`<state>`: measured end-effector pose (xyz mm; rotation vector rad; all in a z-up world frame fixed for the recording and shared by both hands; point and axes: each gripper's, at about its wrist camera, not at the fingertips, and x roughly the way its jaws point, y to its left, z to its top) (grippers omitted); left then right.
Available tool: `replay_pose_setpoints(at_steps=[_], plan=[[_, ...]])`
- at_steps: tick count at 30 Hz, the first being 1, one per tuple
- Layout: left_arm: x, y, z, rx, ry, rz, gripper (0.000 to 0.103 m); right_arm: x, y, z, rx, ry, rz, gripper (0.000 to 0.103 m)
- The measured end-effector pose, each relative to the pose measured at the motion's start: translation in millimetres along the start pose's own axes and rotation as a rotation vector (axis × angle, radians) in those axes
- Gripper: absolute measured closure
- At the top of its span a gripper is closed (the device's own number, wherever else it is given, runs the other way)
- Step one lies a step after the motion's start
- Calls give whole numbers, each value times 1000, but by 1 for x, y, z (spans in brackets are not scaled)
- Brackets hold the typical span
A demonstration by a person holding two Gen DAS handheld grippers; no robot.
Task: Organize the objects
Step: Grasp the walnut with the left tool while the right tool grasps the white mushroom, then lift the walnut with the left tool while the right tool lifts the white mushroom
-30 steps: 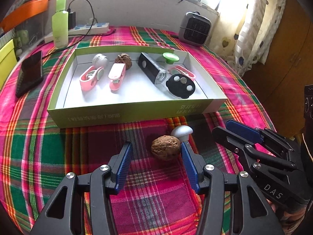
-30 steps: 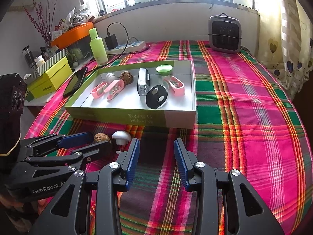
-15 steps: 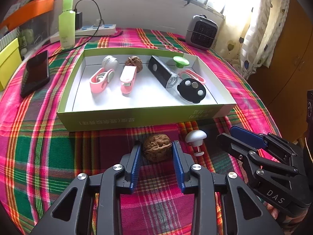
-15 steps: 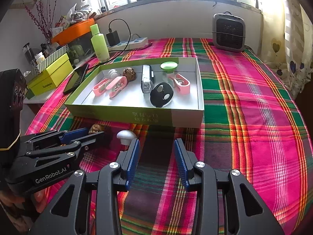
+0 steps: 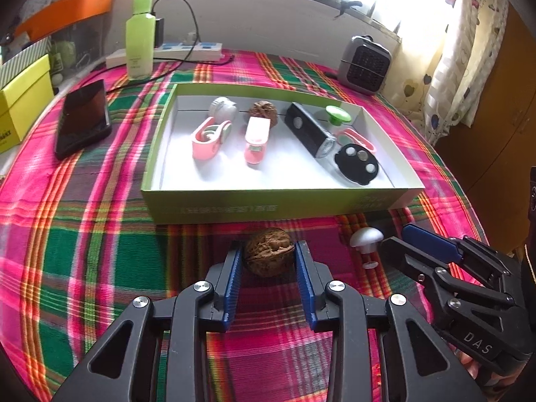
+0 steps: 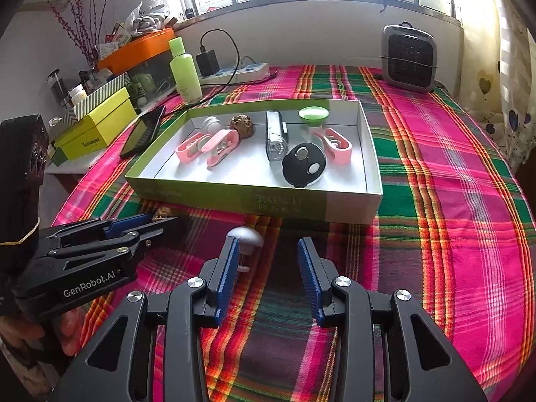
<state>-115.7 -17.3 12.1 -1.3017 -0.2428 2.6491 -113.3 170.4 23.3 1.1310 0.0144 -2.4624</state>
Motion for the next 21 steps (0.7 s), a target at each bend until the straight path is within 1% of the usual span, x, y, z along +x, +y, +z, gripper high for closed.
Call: replay_pose_setpoints(at_steps=[6,10,17,21], plan=[[-2,11,0,-13,-6,10,74,9,10,2,-26,20,5,65],[-3,16,0,-24,-7,-3,74,14,17,4,-44,35,-4,65],[-2,17,2,-17,-6,-5,73,24,19,5,-41,61,-13,65],[-1,18,3,-14,-9,-5,73,25,17,6,-31,60,-14,65]])
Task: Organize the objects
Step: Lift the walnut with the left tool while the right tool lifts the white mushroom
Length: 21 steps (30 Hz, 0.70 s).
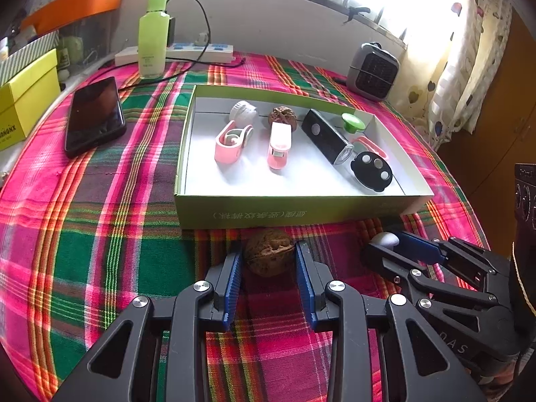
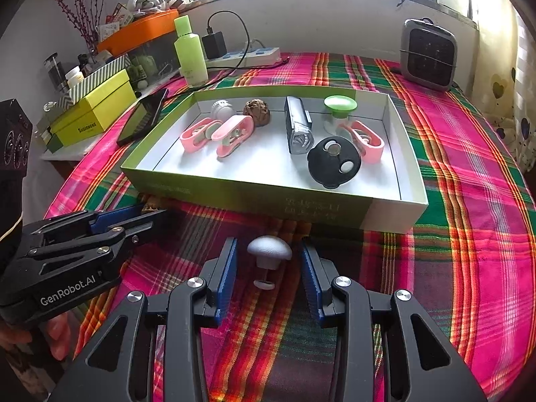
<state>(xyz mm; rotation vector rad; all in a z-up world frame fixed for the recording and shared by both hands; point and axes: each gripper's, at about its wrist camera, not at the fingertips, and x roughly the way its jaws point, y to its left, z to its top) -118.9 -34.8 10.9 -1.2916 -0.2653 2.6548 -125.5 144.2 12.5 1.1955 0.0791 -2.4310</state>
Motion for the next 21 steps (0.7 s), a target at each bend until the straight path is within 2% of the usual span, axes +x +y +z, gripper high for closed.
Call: replay_pose_setpoints(at_steps=[18,21], plan=[[2,-3,1,31,-20,25,73,1,3,0,-20,-1,-31,65],[2,-4,1,37,-21,30,73,1,3,0,-19,-1,-36,68]])
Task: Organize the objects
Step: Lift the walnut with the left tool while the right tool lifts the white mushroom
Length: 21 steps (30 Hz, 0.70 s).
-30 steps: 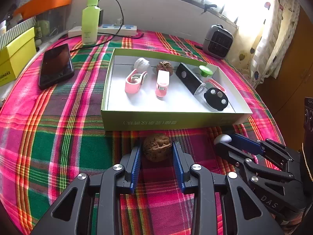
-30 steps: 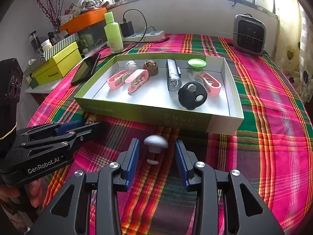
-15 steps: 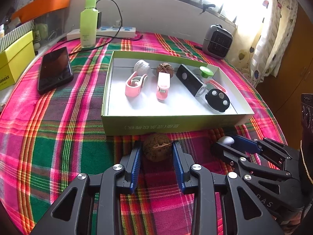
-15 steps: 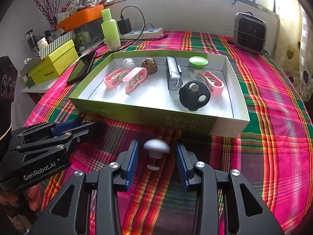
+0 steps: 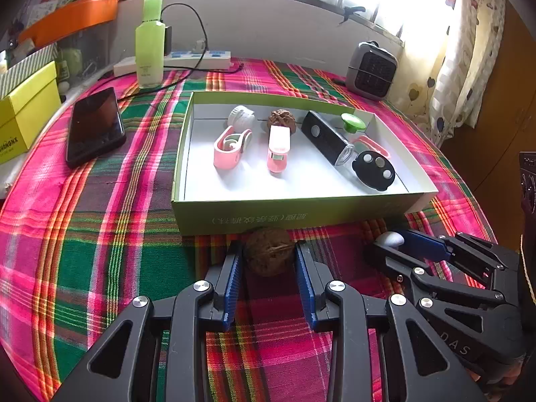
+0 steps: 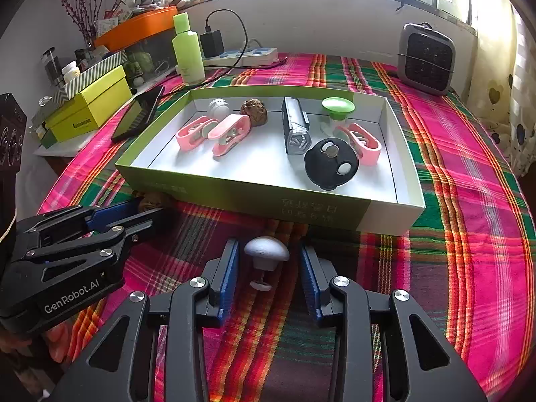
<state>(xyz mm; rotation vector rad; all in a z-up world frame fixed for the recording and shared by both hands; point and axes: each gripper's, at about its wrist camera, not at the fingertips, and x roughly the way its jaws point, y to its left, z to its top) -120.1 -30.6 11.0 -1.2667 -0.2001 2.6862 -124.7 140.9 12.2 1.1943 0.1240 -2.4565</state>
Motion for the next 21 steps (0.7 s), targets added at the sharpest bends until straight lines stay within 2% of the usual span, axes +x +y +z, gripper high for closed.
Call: replay_pose_setpoints(at_steps=[7,21], plan=[[0,-1,0,4,-2,3,74,0,0,0,-1,0,-3,74],[0,-1,0,3,-3,5,74,0,-1,0,1,0,-1,76]])
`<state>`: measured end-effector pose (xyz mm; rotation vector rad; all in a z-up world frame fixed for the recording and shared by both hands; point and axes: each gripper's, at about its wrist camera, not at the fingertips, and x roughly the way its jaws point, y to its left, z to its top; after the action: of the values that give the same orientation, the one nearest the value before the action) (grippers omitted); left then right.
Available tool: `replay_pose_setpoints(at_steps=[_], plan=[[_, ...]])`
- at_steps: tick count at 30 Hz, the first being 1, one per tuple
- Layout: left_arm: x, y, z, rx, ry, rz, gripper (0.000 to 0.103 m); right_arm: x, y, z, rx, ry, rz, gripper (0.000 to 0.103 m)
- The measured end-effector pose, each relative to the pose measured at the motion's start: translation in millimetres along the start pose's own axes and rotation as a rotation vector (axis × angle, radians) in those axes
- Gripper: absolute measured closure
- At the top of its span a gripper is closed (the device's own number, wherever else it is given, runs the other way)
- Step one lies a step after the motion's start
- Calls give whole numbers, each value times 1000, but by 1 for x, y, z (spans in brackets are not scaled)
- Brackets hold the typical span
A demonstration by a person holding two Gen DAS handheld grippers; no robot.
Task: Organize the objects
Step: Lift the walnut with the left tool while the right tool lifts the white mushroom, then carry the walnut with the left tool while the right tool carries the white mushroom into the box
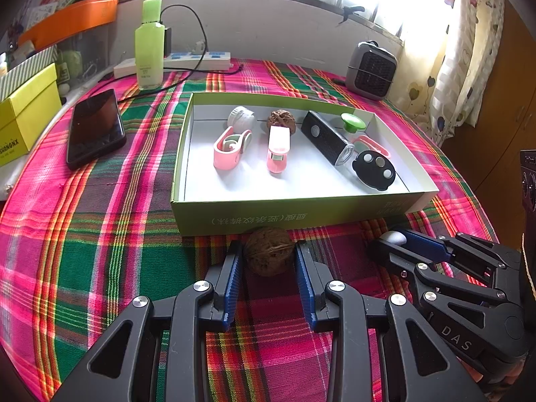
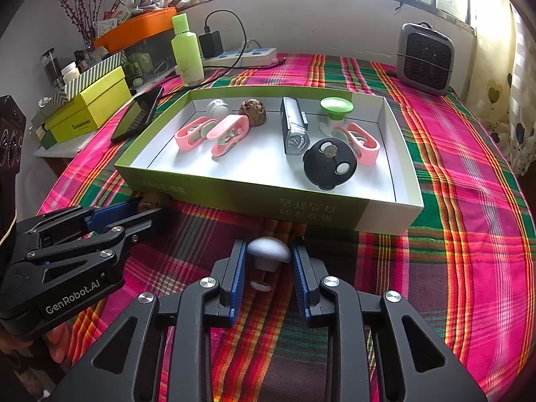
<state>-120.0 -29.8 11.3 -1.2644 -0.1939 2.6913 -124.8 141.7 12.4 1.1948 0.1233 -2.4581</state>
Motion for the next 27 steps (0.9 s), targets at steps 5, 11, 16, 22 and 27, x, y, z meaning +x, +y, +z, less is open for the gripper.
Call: replay_pose_setpoints(at_steps=[5,11,16,22,27], plan=[[0,0,0,0,0,0,74,0,0,0,0,0,0,76],[-1,0,0,-2,-2,4,74,-1,0,1,3,-6,2,76],[-1,0,0,-4,-1,5,74,-3,0,1,8,-13,9,76],[-3,0,1,-1,-8,8,74,-7,0,2,11,-24,19,76],[-8,0,2,3,-21,12,74,-11,0,4,12,-37,30,76]])
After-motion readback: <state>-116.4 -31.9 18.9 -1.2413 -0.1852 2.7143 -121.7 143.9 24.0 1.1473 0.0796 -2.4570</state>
